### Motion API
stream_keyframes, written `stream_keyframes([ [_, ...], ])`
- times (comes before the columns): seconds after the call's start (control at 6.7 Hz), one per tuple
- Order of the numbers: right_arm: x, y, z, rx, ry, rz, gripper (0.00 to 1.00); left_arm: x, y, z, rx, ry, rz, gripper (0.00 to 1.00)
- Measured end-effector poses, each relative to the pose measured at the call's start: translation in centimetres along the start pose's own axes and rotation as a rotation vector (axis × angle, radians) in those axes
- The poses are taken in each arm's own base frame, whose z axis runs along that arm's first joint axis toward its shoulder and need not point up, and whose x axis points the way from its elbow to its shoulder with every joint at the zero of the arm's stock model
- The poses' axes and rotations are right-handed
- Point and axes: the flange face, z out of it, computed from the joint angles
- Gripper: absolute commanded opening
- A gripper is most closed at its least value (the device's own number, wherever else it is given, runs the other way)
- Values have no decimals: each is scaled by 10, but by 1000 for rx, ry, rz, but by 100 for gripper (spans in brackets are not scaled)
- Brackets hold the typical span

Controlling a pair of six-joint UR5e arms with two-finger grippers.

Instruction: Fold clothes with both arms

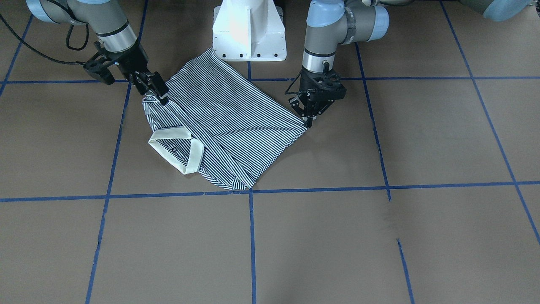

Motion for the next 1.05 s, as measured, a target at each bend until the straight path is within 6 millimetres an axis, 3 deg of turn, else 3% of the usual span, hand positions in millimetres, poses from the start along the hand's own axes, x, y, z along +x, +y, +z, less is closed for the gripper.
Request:
stream_keyframes([
  [0.15,-2,-1,-1,4,-5,2,100,-1,-41,10,50,-5,9,0],
  [0.45,-5,-7,-3,17,-14,7,100,11,-140,60,159,-4,-17,0],
  [0.6,-8,-7,-5,21,-23,8,100,12,-181,92,196,-14,-32,39],
  [0.75,-17,-5,-6,21,-40,7,100,6,-207,118,216,-18,-36,48],
  [0.9,-29,-1,-7,17,-60,4,100,2,-219,124,213,2,-39,48],
  [1.05,-45,4,-3,16,-78,1,100,-2,-220,112,188,45,-41,48],
])
